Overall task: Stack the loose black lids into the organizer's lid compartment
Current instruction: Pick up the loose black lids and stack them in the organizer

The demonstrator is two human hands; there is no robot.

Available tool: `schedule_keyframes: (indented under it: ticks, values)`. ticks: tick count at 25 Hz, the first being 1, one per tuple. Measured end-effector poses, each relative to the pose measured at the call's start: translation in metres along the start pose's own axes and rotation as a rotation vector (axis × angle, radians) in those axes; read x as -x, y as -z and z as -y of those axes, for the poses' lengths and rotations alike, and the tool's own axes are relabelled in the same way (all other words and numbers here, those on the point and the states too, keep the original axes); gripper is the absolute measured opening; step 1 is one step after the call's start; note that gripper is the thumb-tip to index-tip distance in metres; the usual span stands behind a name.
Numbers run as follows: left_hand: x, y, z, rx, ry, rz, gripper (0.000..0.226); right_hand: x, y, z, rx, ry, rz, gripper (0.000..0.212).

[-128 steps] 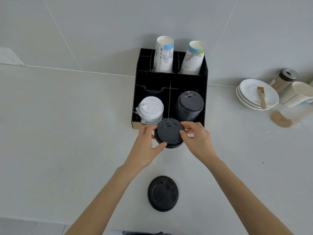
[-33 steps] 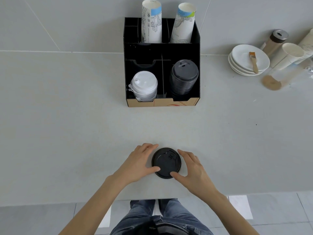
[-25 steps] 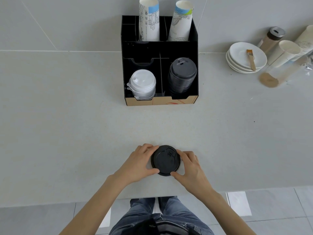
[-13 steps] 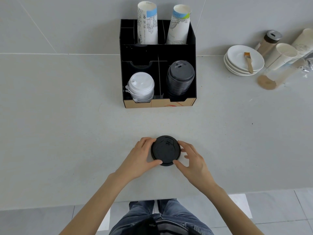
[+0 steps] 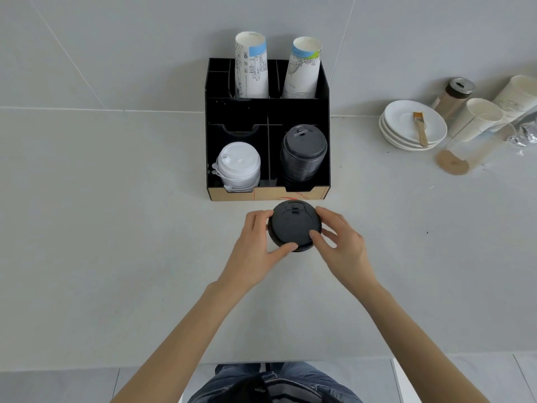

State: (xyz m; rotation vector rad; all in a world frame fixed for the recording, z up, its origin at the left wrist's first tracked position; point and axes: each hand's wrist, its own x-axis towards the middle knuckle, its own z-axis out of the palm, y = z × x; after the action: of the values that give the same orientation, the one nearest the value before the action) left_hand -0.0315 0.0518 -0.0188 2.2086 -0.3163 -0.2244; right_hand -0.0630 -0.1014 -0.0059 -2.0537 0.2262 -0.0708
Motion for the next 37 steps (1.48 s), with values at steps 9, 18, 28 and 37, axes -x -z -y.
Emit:
schedule_keyframes:
  ticks: [9, 18, 28, 37]
  values:
    - [-0.045, 0.003, -0.031, 0.011, -0.073, -0.103, 0.058, -0.055, 0.032, 0.020, 0.022, 0.043, -0.039, 0.036]
    - [-0.101, 0.000, -0.044, 0.020, -0.029, -0.195, 0.058, -0.122, 0.044, 0.030, 0.106, 0.096, -0.030, 0.036]
    - [-0.153, -0.004, -0.032, -0.048, 0.059, -0.230, 0.060, -0.172, 0.035, 0.027, 0.215, 0.083, 0.061, 0.040]
    - [-0.161, -0.012, -0.027, -0.045, 0.075, -0.190, 0.060, -0.179, 0.033, 0.016, 0.289, 0.077, 0.073, 0.040]
